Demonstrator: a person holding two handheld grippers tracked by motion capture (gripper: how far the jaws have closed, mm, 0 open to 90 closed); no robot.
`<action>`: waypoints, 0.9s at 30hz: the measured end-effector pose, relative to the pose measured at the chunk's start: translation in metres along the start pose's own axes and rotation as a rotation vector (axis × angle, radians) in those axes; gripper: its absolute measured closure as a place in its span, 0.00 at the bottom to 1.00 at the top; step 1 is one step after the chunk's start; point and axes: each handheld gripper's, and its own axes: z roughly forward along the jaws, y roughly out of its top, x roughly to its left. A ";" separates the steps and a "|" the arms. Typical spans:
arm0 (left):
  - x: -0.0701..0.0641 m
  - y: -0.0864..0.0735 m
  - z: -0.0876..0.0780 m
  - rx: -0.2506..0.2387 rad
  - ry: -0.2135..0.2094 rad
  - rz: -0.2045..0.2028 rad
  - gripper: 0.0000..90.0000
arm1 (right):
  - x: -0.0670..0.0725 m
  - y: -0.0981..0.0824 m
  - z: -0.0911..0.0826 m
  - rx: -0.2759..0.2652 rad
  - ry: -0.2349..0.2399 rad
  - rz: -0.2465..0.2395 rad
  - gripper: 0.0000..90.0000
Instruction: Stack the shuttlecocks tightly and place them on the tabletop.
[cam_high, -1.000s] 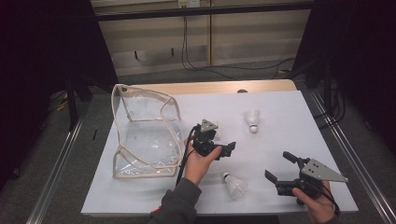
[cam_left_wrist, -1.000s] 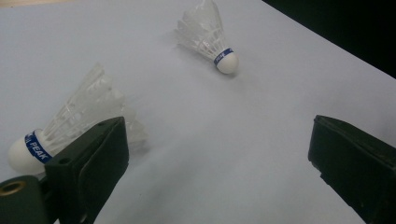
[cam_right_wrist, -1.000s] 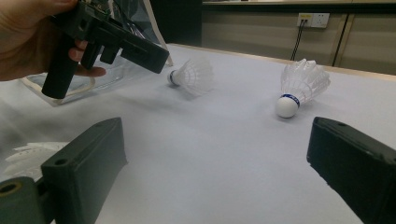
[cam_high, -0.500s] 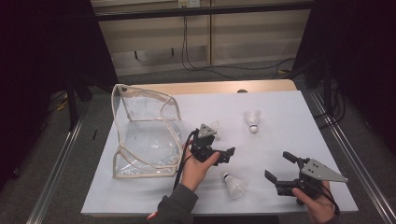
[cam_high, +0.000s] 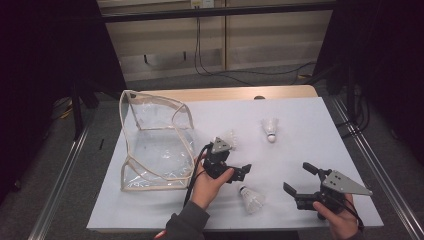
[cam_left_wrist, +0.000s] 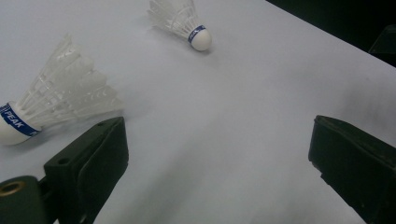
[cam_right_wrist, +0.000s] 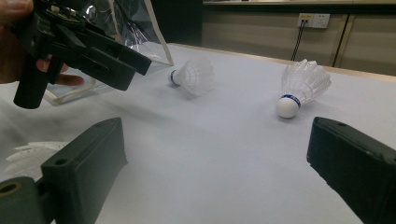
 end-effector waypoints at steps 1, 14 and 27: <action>0.000 0.000 -0.001 0.001 -0.002 0.003 0.06 | 0.000 0.000 0.000 0.000 0.000 0.000 0.04; -0.003 -0.007 -0.005 0.017 -0.025 0.017 0.06 | 0.000 0.000 0.000 0.002 -0.001 -0.001 0.04; -0.014 -0.008 -0.009 0.032 -0.055 0.046 0.05 | 0.001 0.001 0.000 0.000 0.000 -0.005 0.04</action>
